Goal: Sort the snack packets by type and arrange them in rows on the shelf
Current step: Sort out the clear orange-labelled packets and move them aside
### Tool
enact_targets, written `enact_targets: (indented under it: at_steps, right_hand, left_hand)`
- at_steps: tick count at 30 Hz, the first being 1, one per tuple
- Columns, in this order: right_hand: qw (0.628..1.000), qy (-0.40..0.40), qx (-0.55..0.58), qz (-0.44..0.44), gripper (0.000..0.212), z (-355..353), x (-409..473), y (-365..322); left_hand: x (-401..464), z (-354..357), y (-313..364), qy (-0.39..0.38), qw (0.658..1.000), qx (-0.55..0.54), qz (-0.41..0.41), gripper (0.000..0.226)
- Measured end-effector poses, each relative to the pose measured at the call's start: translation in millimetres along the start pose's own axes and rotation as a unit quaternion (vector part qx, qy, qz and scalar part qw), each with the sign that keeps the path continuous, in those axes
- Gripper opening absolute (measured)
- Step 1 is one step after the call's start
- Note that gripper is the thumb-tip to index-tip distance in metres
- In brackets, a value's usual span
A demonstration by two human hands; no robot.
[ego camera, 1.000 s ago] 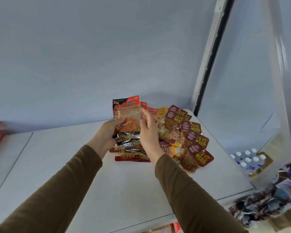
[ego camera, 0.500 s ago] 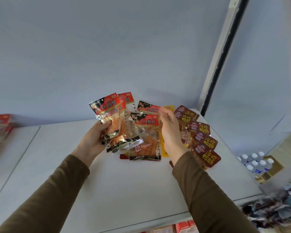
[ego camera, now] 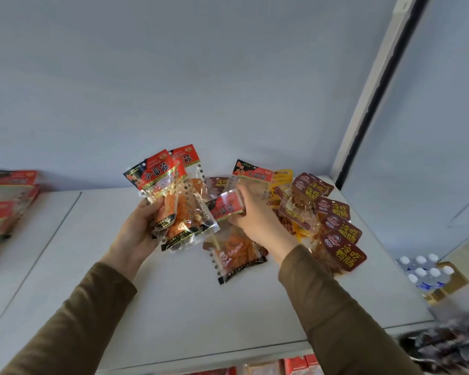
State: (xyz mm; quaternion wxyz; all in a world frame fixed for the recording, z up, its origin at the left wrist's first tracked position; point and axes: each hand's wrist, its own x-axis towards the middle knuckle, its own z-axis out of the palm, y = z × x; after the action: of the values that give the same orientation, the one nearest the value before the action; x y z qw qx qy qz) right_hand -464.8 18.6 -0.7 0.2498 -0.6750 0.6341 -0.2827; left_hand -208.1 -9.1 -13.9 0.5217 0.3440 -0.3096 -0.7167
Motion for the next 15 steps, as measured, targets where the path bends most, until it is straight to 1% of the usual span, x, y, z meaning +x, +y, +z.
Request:
enact_targets:
  at_steps: [2,4,5,6,8,10,11,15]
  right_hand:
    - [0.997,0.073,-0.023,0.011,0.054,-6,7,3]
    - [0.987,0.15,-0.042,0.037,0.042,-23,20,9]
    - [0.982,0.173,-0.057,0.047,0.038,-32,28,12]
    - [0.978,0.182,-0.08,0.057,0.036,-38,37,14]
    - [0.973,0.16,-0.133,0.1,0.042,-41,52,17]
    - [0.968,0.141,-0.14,0.155,0.043,-38,62,19]
    - [0.965,0.144,-0.138,0.168,0.042,-35,64,20]
    - [0.968,0.168,-0.098,0.157,0.029,-23,70,21]
  left_hand:
    - [-4,-7,4,0.014,1.0,0.005,0.019,0.04]
    - [-7,-12,8,0.029,0.999,-0.003,0.032,0.042]
    - [-9,-14,10,0.035,0.999,-0.01,0.033,0.042]
    - [-11,-15,10,0.039,0.999,-0.016,0.032,0.041]
    - [-16,-16,9,0.041,0.998,-0.022,0.031,0.038]
    - [-19,-16,8,0.037,0.998,-0.033,0.028,0.035]
    - [-21,-16,9,0.033,0.998,-0.041,0.027,0.034]
    - [-25,-12,12,0.019,0.998,-0.06,0.029,0.032]
